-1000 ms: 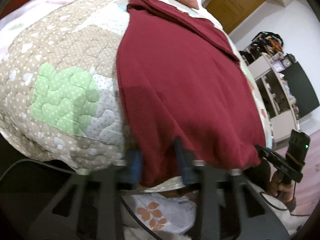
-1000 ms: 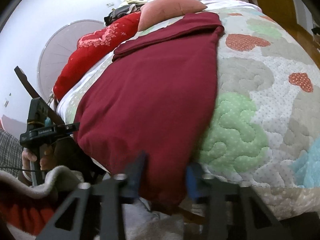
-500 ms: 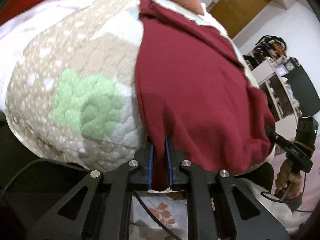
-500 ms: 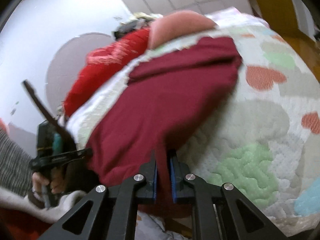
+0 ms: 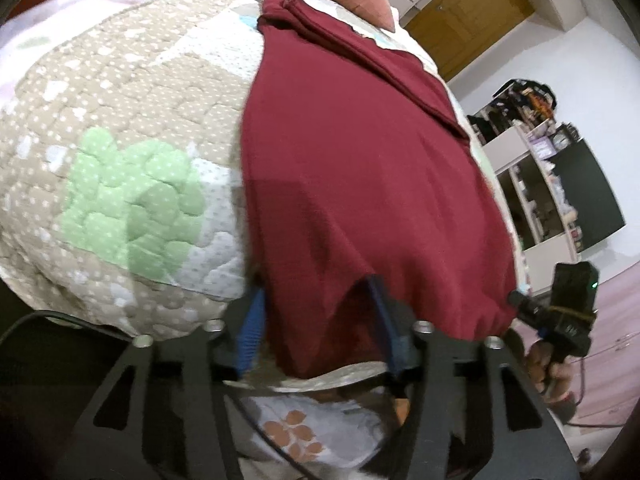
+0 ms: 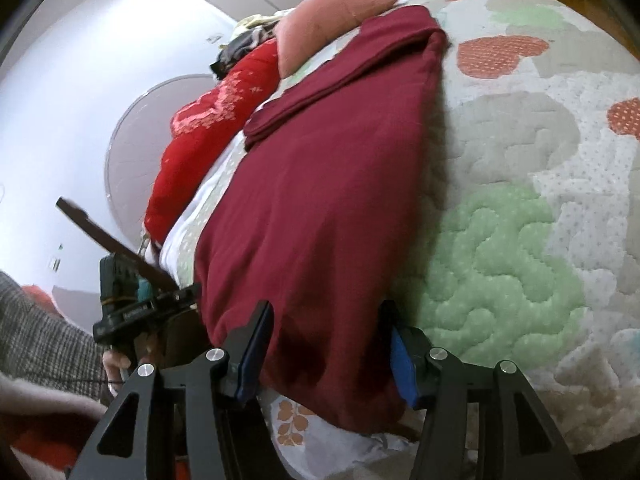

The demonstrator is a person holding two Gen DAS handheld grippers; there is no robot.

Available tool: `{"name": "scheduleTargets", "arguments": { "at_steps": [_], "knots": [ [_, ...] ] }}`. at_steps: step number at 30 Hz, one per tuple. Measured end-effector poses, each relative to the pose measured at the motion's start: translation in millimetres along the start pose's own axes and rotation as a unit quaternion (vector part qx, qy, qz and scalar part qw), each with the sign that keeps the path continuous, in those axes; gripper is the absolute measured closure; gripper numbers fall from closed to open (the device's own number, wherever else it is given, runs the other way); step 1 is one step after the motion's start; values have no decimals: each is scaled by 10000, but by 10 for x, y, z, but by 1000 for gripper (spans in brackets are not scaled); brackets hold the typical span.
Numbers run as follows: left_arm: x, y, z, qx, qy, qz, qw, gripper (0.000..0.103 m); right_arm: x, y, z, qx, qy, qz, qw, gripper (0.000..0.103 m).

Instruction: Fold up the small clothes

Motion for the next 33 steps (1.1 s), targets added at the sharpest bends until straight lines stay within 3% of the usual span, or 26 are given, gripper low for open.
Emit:
{"name": "scheduleTargets", "arguments": {
  "at_steps": [11,19,20,22,23,25,33],
  "knots": [
    [20,-24,60,17,-35,-48,10000,41,-75,86,-91,-166,-116,274,9994,51],
    [79,83,78,-30,373,97,9993,41,-45,98,-48,-76,-56,486,9988,51],
    [86,81,72,-24,453,138,9989,45,-49,102,-50,-55,-55,519,9986,51],
    [81,76,53,-45,653,304,9974,72,-60,129,-49,-15,-36,585,9983,54],
    [78,72,45,-73,639,249,9976,73,-68,133,-49,-11,-61,591,9982,57],
    [75,56,48,-101,563,134,9983,80,-107,133,-47,-31,-174,604,9980,70],
    [216,-184,241,295,755,-104,9967,88,-434,-110,204,466,-398,1110,9919,80]
  ]
}}
Point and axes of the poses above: each gripper's, at about its wrist camera, not at the fingertips, and y roughly the way its jaws point, x to its right, z to its top, the point moved 10 cm from there along y, roughly the way its jaws point
